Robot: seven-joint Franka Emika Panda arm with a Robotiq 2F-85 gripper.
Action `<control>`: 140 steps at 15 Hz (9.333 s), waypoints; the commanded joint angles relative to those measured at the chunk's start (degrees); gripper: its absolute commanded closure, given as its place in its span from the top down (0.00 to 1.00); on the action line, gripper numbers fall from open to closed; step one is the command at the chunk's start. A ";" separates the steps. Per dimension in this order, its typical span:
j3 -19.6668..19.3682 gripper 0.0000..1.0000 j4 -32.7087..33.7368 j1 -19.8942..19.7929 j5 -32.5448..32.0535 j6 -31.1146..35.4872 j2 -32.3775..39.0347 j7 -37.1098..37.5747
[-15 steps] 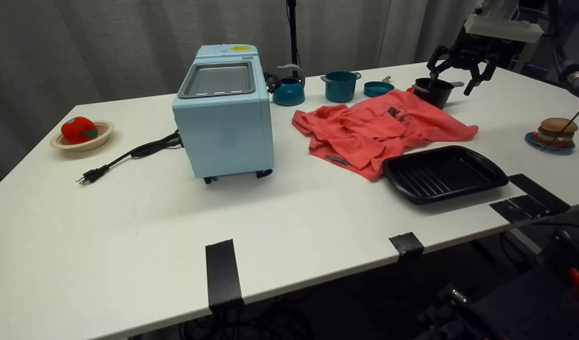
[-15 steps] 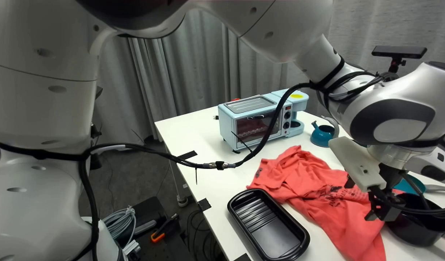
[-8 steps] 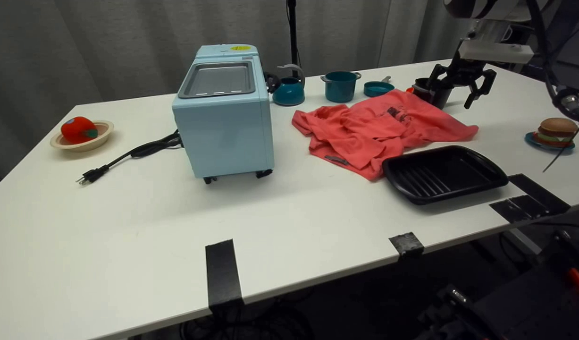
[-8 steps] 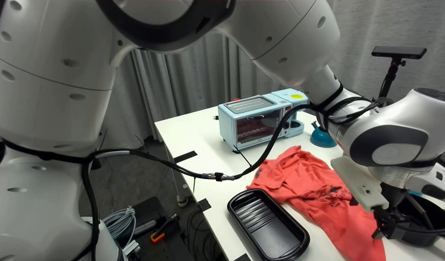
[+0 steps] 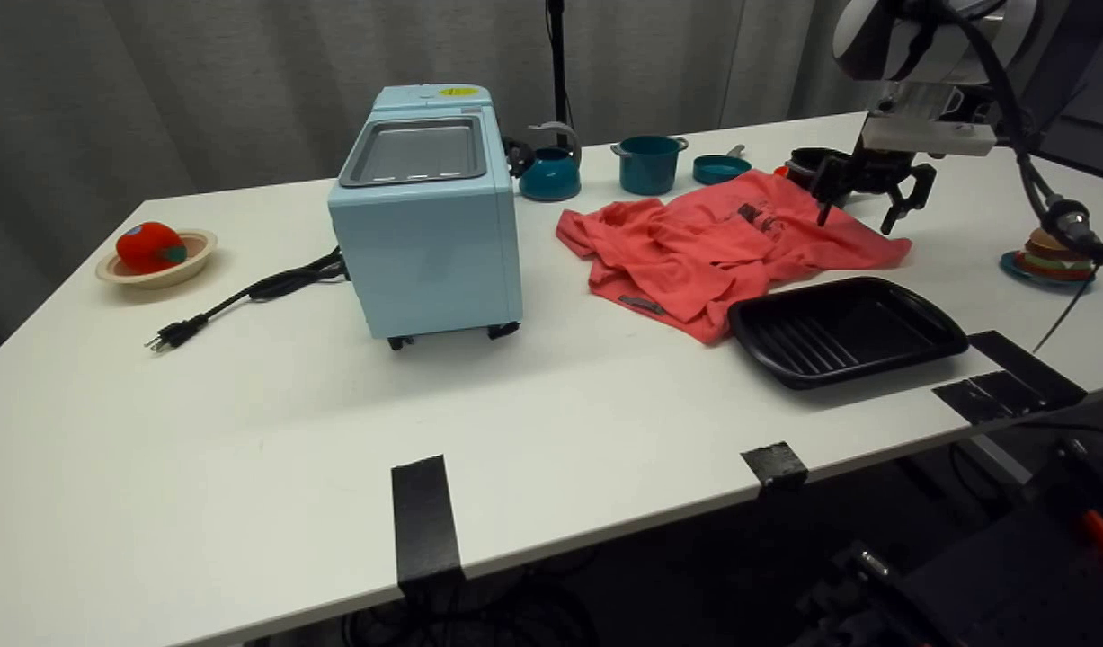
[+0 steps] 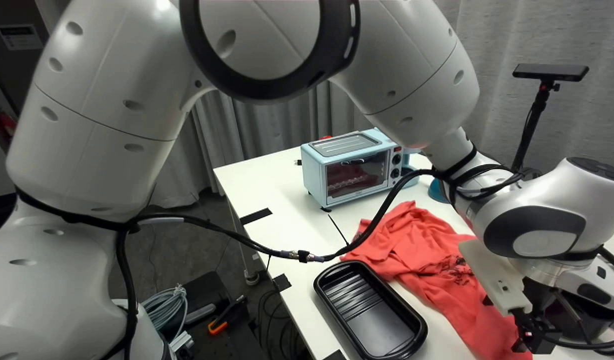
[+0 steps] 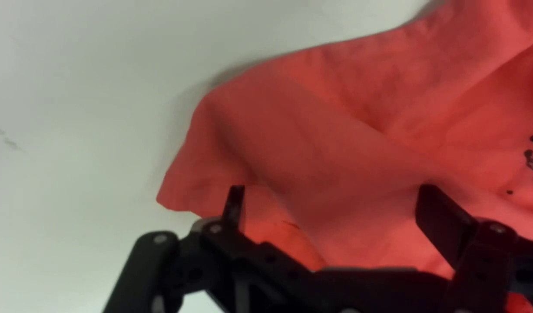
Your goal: Fold the sweatshirt twice
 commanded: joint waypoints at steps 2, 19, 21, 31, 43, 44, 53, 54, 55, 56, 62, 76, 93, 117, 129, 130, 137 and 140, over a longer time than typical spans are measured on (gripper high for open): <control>-0.47 1.00 1.23 -1.17 -1.61 0.24 2.72 1.65; 4.15 0.00 -3.27 1.11 -0.61 2.70 -9.93 -1.66; 5.61 0.01 -4.54 2.05 -0.42 3.54 -13.33 -3.42; 15.09 0.01 -20.65 12.09 -1.65 13.19 -25.82 -13.44; 18.79 0.54 -27.95 18.50 -7.21 15.48 -25.12 -14.29; 18.80 0.61 -27.72 17.94 -6.41 15.40 -25.54 -14.64; 15.42 1.00 -15.08 10.01 5.99 11.63 -26.09 -15.27; 15.03 1.00 -13.31 9.22 7.47 11.14 -25.59 -15.32; 14.87 1.00 -17.32 11.09 4.34 13.89 -26.76 -14.17; 14.47 1.00 -15.88 10.47 5.23 13.04 -26.65 -14.17; 14.36 1.00 -13.56 9.62 6.43 12.10 -25.14 -14.54; 16.36 1.00 16.42 4.61 9.62 3.32 2.85 -7.20; 13.43 0.58 37.99 4.51 5.67 -20.20 16.20 -0.19; 15.24 0.72 46.50 3.58 2.36 -23.24 20.23 -12.61; 15.75 0.64 50.14 2.80 2.24 -38.34 20.91 -14.63; 15.56 0.56 50.41 2.91 2.05 -38.61 21.02 -14.41; 14.96 0.75 46.84 3.53 2.36 -36.01 19.32 -13.50; 14.96 0.94 46.92 3.53 2.36 -36.01 19.42 -13.50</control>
